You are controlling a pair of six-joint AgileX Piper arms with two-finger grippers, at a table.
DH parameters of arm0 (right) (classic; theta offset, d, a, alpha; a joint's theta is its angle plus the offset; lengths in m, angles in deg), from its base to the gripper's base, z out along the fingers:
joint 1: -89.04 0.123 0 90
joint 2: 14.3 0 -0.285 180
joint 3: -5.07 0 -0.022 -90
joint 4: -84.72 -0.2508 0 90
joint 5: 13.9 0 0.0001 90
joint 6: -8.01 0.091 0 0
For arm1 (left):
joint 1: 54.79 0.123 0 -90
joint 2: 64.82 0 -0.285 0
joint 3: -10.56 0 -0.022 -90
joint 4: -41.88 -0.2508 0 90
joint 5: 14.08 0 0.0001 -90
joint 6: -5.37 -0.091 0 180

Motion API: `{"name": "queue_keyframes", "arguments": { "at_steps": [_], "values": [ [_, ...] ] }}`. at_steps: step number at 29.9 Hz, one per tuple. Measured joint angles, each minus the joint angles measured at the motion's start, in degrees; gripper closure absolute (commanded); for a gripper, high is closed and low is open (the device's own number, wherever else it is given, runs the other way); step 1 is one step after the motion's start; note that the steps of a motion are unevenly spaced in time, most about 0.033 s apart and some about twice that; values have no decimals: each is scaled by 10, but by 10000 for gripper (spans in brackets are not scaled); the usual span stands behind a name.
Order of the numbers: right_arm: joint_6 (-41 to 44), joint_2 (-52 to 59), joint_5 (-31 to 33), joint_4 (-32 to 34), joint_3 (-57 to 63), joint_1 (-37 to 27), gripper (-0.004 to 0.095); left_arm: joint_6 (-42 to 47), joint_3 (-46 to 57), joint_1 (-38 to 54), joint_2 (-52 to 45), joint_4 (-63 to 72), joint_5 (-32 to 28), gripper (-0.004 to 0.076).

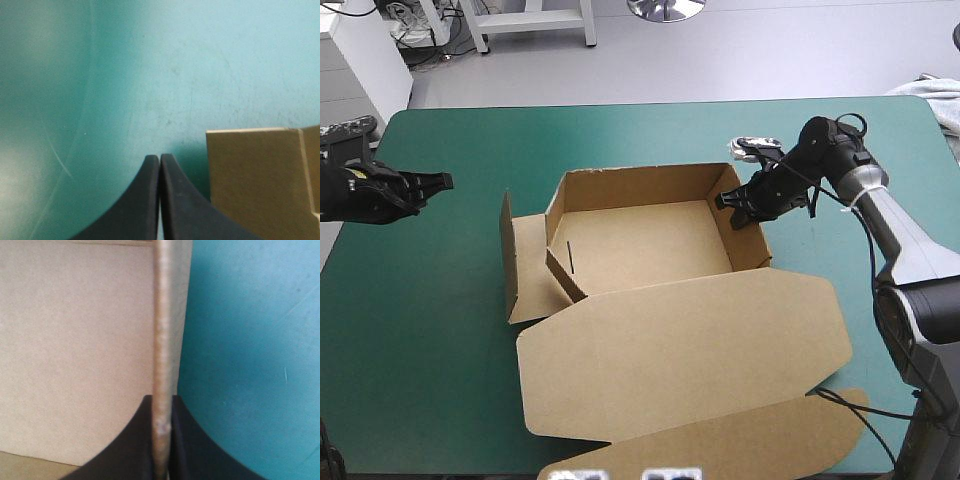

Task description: Fold the box

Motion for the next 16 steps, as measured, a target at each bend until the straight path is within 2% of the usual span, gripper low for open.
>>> {"name": "queue_keyframes", "arguments": {
  "at_steps": [8, 16],
  "values": [
    [0, 46, 6, -15, -81, -3, 921, -34, 0, 104, 0, 127, -12, 734],
    [6, 66, 17, -104, -165, -48, 921, -91, 0, 162, 0, 261, 9, 734]
  ]
}}
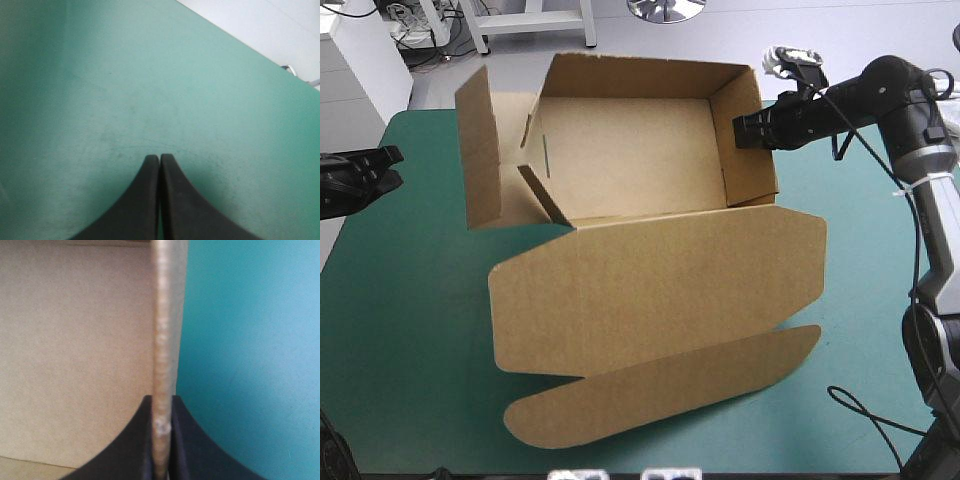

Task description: Fold the box

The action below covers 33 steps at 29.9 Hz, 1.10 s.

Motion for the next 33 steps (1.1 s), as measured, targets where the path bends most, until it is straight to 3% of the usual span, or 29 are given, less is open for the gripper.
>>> {"name": "queue_keyframes", "arguments": {
  "at_steps": [10, 21, 33],
  "values": [
    [0, 5, 6, -29, -15, -6, 921, -84, 0, -7, 0, 216, 35, 734],
    [2, 5, 0, -18, -15, 13, 921, -103, 0, -122, 0, 231, 36, 734],
    [31, 5, -26, 64, -15, 43, 921, -109, 0, -174, -4, 229, 37, 734]
  ]
}}
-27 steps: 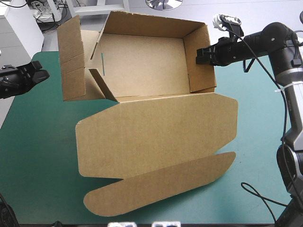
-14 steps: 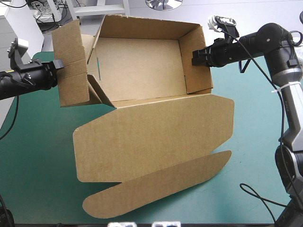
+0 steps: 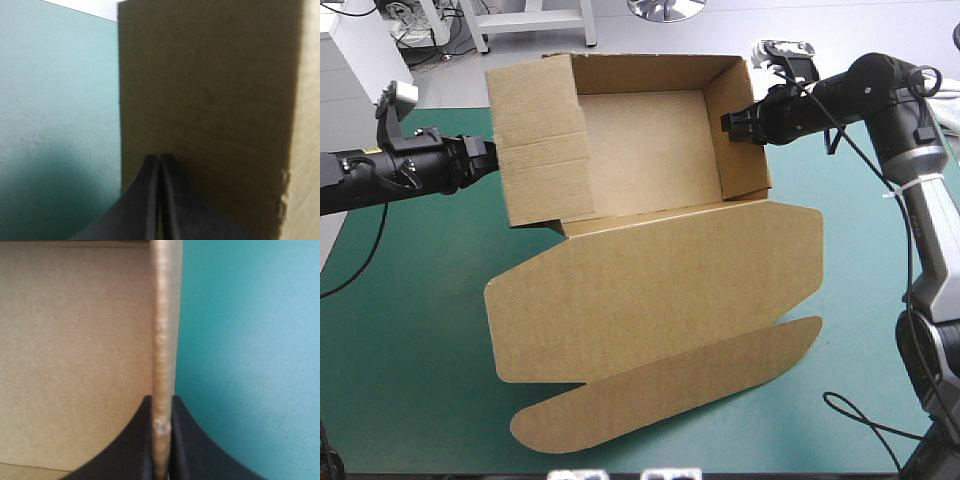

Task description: Fold the box

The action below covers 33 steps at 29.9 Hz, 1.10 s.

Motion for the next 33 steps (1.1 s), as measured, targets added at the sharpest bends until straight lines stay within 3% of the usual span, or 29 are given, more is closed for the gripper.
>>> {"name": "queue_keyframes", "arguments": {
  "at_steps": [23, 26, 33],
  "values": [
    [32, 0, -70, 88, 0, 60, 921, -1, 0, -40, -3, -31, 0, 722],
    [32, 0, -75, 94, 0, 63, 921, -1, 0, -40, -3, -32, 0, 657],
    [36, 0, -79, 100, 0, 68, 921, -1, 0, -40, -3, -36, 0, 370]
  ]
}}
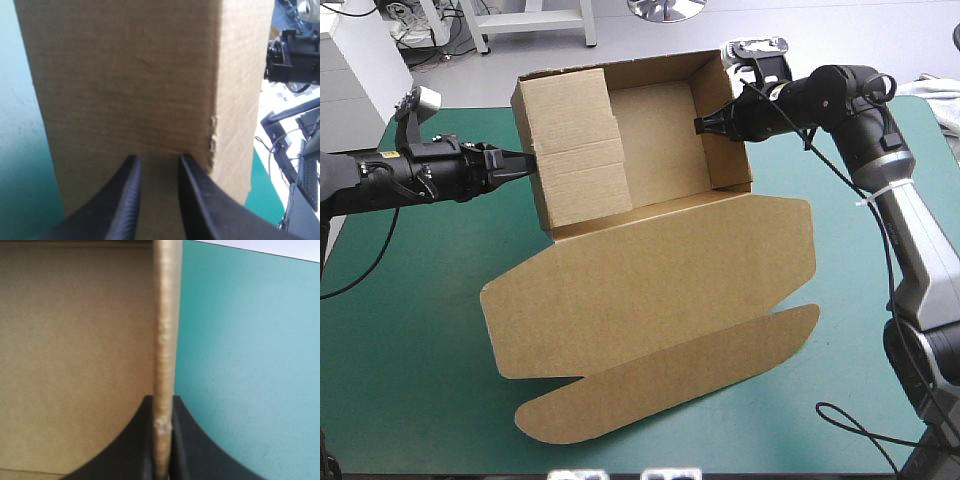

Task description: Fold the box

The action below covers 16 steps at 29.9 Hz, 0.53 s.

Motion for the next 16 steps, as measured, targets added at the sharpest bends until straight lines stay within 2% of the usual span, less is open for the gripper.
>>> {"name": "queue_keyframes", "arguments": {
  "at_steps": [3, 9, 16],
  "values": [
    [1, 0, -2, 3, 0, 0, 921, 0, 0, 0, 0, -1, 0, 302],
    [1, -11, -3, 1, 0, 0, 921, 0, 0, 0, 0, -5, 19, 299],
    [-1, -31, -3, -37, 0, 3, 921, 0, 0, 0, 0, -17, 23, 300]
  ]
}}
